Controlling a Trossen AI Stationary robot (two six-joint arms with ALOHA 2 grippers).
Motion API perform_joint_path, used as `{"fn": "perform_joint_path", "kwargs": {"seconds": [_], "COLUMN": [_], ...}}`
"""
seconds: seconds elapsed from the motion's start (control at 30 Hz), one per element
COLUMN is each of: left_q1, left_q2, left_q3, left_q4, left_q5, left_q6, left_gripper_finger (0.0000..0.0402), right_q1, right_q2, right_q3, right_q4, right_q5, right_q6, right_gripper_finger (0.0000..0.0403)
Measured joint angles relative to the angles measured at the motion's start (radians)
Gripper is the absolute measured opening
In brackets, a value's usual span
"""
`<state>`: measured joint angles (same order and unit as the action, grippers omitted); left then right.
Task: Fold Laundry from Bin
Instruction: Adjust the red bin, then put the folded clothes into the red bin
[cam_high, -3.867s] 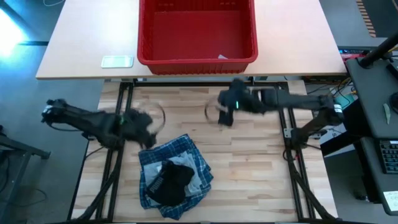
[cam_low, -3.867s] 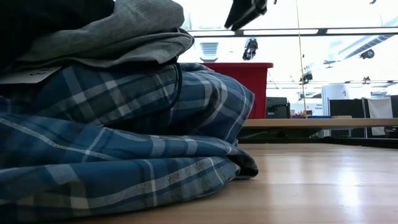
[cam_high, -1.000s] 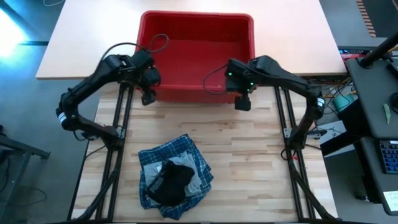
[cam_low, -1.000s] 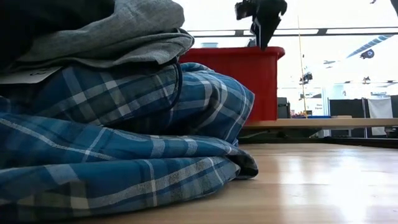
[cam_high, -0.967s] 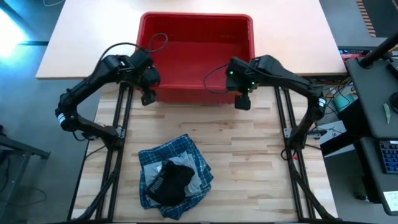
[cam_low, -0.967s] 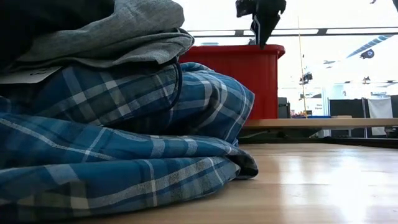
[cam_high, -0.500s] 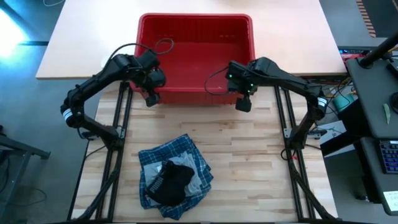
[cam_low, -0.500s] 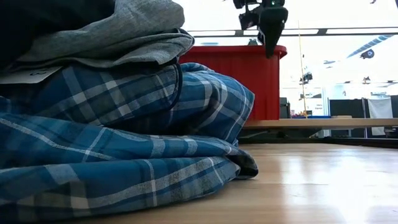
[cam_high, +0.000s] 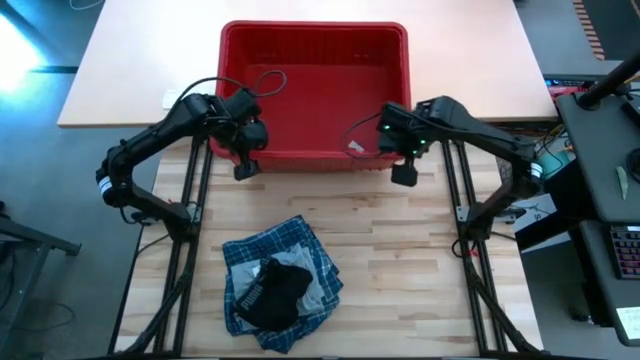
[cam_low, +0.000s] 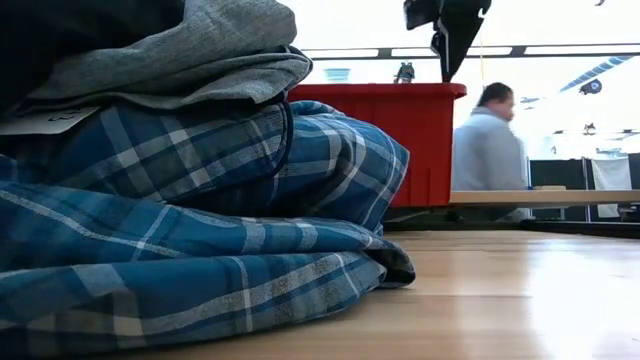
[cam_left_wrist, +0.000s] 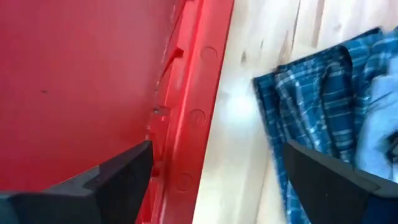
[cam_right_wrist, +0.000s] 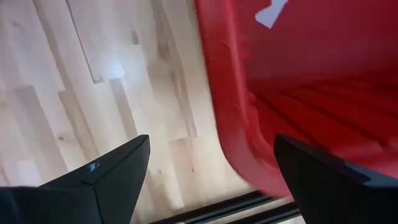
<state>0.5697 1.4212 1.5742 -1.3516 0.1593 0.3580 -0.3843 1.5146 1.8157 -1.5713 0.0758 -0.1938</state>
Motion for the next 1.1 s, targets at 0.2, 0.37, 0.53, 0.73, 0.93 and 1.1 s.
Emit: {"fn": "perform_joint_path", "kwargs": {"seconds": [0.2,0.37,0.53,0.73,0.93,1.1], "left_q1": [-0.030,-0.042,-0.094,-0.233,-0.387,-0.537], "left_q2": [-0.020,-0.044,-0.066,-0.074,-0.104,-0.115], "left_q3": [0.034,0.067,0.084,0.084,0.084,0.084], "left_q4": [-0.001,0.008,0.015,0.015,0.005,-0.031], "left_q5": [0.012,0.031,0.034,0.018,-0.058,-0.071], "left_q6": [-0.080,-0.126,-0.209,-0.351,-0.539,-0.694], "left_gripper_finger": [0.0338,0.0338,0.0337,0.0324,0.0320,0.0319], "right_q1": [-0.002,0.005,0.031,0.125,0.284,0.440], "right_q2": [-0.091,-0.142,-0.172,-0.175,-0.175,-0.173], "right_q3": [-0.023,-0.025,-0.053,-0.091,-0.131,-0.154], "right_q4": [-0.001,0.047,0.175,0.262,0.322,0.385], "right_q5": [-0.006,-0.006,0.001,0.009,0.040,0.093], "right_q6": [0.087,0.116,0.107,0.112,0.156,0.257], "right_gripper_finger": [0.0336,0.0336,0.0336,0.0336,0.0336,0.0336]}}
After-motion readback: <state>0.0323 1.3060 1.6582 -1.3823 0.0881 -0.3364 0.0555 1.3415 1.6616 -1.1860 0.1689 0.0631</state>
